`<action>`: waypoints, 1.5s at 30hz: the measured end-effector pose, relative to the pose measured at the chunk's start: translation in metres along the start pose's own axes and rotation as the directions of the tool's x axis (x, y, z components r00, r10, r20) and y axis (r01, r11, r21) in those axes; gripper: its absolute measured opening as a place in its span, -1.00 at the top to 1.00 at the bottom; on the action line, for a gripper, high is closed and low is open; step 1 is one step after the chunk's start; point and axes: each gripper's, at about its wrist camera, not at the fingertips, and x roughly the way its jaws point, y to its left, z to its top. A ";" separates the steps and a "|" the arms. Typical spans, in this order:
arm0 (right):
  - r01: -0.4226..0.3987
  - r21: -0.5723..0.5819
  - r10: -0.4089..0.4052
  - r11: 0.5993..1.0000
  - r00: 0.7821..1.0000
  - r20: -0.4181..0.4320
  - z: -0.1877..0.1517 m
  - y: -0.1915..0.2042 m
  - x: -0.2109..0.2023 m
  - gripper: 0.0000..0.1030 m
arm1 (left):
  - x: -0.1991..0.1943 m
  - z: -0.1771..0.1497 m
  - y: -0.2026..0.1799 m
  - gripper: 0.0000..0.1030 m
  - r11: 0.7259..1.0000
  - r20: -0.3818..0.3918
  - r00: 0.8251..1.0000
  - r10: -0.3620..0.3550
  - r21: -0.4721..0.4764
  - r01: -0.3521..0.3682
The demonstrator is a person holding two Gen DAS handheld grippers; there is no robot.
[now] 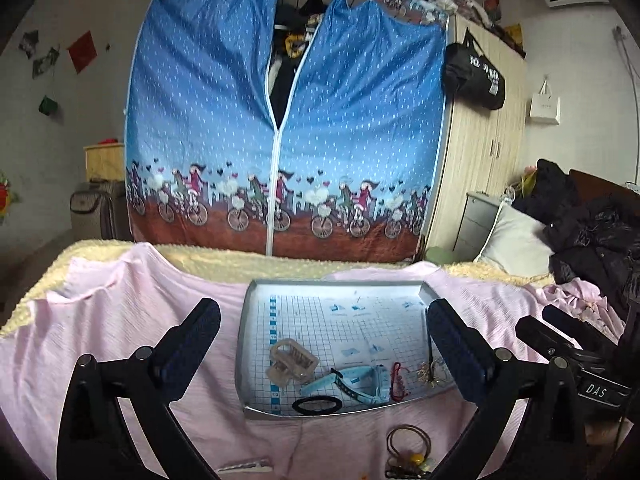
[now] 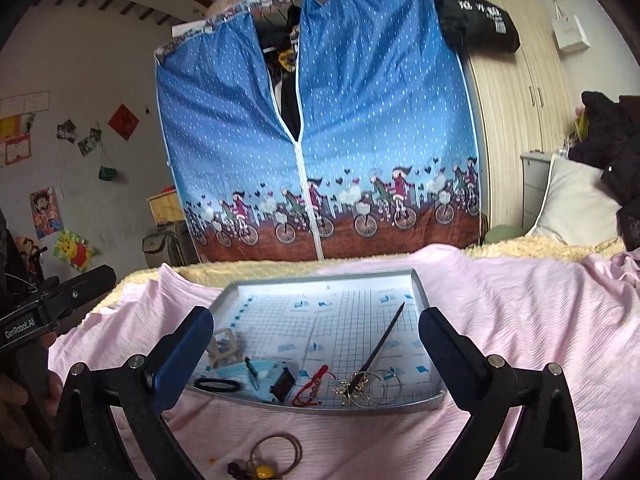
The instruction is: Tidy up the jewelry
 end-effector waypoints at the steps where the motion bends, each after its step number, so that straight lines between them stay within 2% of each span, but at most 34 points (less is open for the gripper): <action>1: 0.003 0.001 -0.003 1.000 1.000 0.023 0.002 0.004 -0.009 -1.00 | -0.010 -0.001 -0.003 -0.97 1.000 0.018 1.000 0.006 0.008 -0.006; 6: 0.021 -0.001 -0.021 1.000 0.997 0.081 -0.004 0.013 -0.044 -1.00 | -0.048 -0.006 -0.006 -0.97 1.000 0.074 0.997 0.018 0.013 -0.019; 10: 0.042 -0.022 -0.040 0.999 0.995 0.089 -0.014 0.023 -0.067 -1.00 | -0.074 -0.011 -0.003 -0.97 0.999 0.093 0.995 0.037 -0.025 -0.035; 20: 0.065 -0.030 -0.063 0.997 0.997 0.053 -0.053 0.044 -0.113 -1.00 | -0.119 -0.034 0.008 -0.97 0.991 0.058 0.994 0.096 -0.103 -0.089; 31: 0.055 0.037 -0.055 0.998 0.998 -0.001 -0.078 0.045 -0.151 -1.00 | -0.148 -0.061 -0.001 -0.97 0.987 0.009 0.988 0.152 -0.050 -0.152; 39: 0.087 0.074 -0.083 0.993 0.994 -0.065 -0.086 0.040 -0.165 -1.00 | -0.146 -0.083 -0.011 -0.97 0.984 -0.077 0.981 0.181 0.013 -0.180; 45: 0.148 0.086 -0.127 0.985 0.970 -0.209 -0.098 0.031 -0.152 -1.00 | -0.129 -0.098 -0.017 -0.97 0.980 -0.177 0.964 0.196 0.058 -0.189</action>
